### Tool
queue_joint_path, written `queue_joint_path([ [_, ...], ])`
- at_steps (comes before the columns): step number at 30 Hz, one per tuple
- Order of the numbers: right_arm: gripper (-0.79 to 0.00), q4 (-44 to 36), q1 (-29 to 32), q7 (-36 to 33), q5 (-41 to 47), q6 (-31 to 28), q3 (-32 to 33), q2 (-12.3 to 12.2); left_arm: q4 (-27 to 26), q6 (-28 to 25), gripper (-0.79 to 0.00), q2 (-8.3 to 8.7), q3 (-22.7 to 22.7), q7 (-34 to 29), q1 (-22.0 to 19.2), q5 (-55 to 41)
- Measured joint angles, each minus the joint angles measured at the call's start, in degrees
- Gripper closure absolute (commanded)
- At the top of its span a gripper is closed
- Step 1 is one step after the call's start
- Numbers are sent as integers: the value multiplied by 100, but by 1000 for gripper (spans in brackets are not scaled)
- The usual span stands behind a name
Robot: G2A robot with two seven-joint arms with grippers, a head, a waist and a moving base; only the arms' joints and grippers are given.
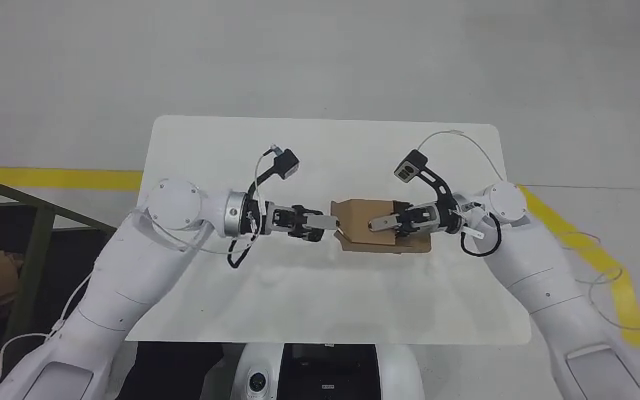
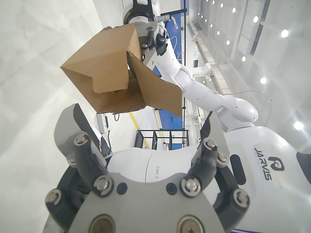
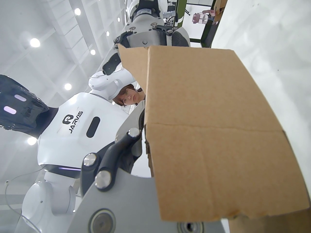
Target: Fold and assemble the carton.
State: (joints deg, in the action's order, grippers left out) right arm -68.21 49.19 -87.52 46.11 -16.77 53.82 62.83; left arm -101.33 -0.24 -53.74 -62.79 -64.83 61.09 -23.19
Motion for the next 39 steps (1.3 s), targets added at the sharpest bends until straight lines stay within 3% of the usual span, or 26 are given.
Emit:
queue_joint_path([
  [12, 0, -126, 81, -16, -56, 16, 94, 9, 172, 187, -785, -53, 203, 169, -212, 395],
  [26, 0, -333, 191, -49, 75, 48, 229, 6, 47, -40, -785, 0, -174, 446, 328, 100],
  [39, 0, -370, 199, -48, 167, 48, 245, 7, -215, 135, -785, 93, -539, 466, 836, 266],
])
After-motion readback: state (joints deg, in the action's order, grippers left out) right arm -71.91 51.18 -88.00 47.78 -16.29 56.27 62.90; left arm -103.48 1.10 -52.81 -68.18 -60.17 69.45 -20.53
